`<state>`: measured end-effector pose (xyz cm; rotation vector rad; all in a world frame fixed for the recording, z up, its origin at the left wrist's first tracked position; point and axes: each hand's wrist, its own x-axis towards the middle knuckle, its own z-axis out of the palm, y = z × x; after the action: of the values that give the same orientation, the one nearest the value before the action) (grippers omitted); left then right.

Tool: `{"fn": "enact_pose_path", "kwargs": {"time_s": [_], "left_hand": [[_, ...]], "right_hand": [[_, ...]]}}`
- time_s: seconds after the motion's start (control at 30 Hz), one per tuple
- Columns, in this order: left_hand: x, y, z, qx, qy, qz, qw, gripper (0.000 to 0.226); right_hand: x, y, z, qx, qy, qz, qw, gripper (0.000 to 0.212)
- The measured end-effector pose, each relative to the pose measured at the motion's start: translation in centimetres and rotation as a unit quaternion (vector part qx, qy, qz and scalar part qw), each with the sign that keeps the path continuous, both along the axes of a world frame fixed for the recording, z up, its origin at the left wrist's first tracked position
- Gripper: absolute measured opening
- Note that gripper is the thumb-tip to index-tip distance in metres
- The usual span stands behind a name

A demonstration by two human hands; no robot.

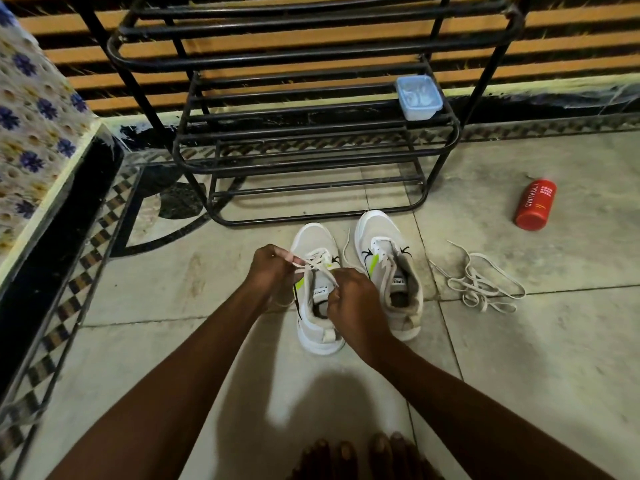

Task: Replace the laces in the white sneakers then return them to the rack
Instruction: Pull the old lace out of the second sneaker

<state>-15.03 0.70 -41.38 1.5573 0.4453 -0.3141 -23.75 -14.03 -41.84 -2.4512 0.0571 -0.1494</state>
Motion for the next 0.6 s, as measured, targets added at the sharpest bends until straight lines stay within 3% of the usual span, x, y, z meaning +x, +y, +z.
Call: {"fn": "enact_pose_path", "kwargs": {"time_s": [0.13, 0.23, 0.3, 0.4, 0.5, 0.6], "left_hand": [[0.2, -0.4, 0.9, -0.011, -0.022, -0.104, 0.994, 0.011], [0.7, -0.2, 0.8, 0.148, -0.097, -0.241, 0.954, 0.005], [0.8, -0.4, 0.7, 0.220, -0.141, -0.270, 0.927, 0.003], [1.0, -1.1, -0.1, 0.240, -0.152, -0.223, 0.932, 0.017], [2.5, -1.3, -0.7, 0.162, -0.075, -0.044, 0.983, 0.013], [3.6, -0.3, -0.1, 0.087, -0.012, 0.091, 0.992, 0.015]], "right_hand": [[1.0, -0.9, -0.5, 0.007, 0.001, 0.024, 1.000, 0.034], [1.5, -1.2, -1.1, 0.026, -0.006, 0.041, 0.999, 0.038], [1.5, -1.0, -1.5, 0.031, -0.001, 0.041, 0.999, 0.051], [1.0, -0.4, -2.0, 0.035, 0.007, 0.025, 0.999, 0.053], [0.7, -0.3, -2.0, 0.034, 0.009, 0.012, 0.999, 0.049], [0.5, -0.3, -1.7, 0.014, 0.008, 0.024, 1.000, 0.048]]}}
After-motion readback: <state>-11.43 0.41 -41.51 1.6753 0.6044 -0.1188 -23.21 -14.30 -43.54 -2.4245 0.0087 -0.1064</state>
